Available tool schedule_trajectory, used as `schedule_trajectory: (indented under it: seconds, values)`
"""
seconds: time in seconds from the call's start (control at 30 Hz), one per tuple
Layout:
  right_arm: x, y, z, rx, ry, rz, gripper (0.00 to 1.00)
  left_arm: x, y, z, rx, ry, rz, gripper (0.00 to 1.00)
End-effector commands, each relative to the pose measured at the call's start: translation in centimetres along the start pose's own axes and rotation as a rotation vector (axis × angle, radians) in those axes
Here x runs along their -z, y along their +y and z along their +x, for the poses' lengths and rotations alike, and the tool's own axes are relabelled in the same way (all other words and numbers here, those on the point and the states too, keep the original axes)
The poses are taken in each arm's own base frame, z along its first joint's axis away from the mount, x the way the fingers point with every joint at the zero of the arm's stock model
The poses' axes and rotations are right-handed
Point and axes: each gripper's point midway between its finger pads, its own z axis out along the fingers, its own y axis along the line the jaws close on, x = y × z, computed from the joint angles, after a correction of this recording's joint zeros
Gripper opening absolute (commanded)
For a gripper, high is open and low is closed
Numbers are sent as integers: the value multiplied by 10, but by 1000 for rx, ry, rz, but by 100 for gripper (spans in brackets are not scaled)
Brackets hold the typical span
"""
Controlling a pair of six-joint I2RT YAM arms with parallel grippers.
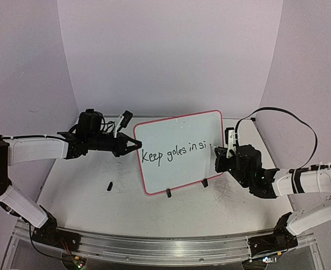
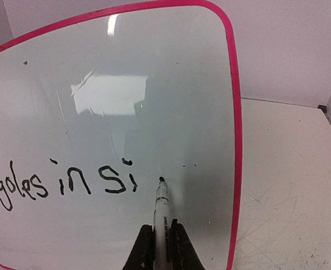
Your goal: Write a sentence on the whiteboard
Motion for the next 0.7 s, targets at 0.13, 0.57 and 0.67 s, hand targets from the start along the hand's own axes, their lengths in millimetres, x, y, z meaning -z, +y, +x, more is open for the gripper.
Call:
schedule_trajectory:
  seconds: [0.13,0.57,0.67]
  values:
    - [-6,5,-26,-32,-83,-6,0,8,29,-15,-127,-36,-174,0]
    - [-6,17,-15,-22,-38,-74,0,8,29,-16,-137,-39,-176,0]
    - [-5,17,-10,-21,-19,-78,0,9,30,-17,-137,-40,-178,0]
